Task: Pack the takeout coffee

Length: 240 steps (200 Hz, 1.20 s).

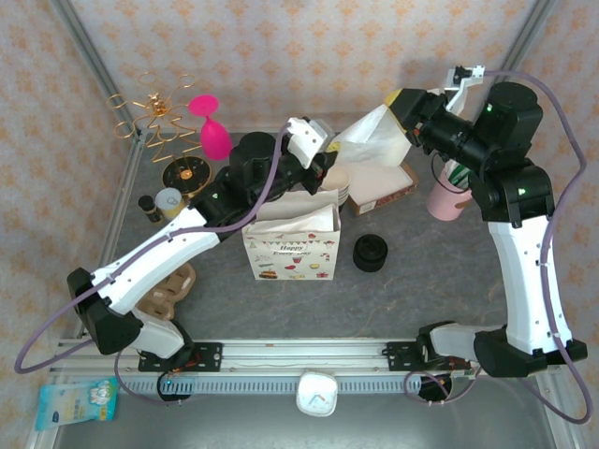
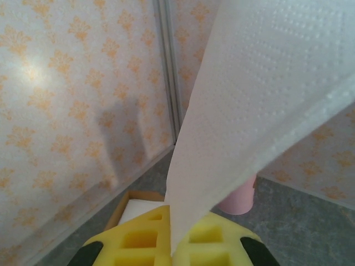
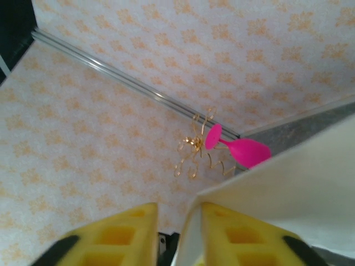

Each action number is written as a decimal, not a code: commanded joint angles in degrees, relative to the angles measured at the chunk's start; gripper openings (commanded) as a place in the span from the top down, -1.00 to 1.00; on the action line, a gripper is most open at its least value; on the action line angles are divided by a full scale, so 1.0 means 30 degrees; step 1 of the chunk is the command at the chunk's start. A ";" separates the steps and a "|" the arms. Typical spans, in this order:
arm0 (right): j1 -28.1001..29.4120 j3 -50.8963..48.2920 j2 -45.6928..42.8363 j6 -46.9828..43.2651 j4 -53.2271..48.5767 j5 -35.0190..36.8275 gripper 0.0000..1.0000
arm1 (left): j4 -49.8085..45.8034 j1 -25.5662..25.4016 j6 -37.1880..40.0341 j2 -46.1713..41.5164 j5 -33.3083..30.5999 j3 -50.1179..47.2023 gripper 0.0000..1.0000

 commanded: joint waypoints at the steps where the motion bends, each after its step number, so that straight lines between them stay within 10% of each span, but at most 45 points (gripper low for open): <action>1: 0.0343 -0.0737 -0.0331 0.1296 0.2037 0.0525 0.26 | -0.0986 -0.0024 -0.2402 -0.0723 0.0865 -0.0047 0.91; 63: 0.0665 0.1505 0.2514 0.0000 0.0451 0.1008 -0.07 | -0.6928 -0.0339 -0.8982 0.0194 0.1474 0.3774 0.99; 157: -0.2062 0.2387 0.3083 -0.5255 -0.3271 -0.1018 -0.55 | -0.5595 0.1050 -1.5924 -0.0684 0.5949 0.2553 1.00; 240: -0.4466 -0.7221 -0.2423 -0.7141 0.3625 -0.5208 -0.70 | -0.3251 0.2695 -1.6000 -0.0675 0.8979 0.3712 1.00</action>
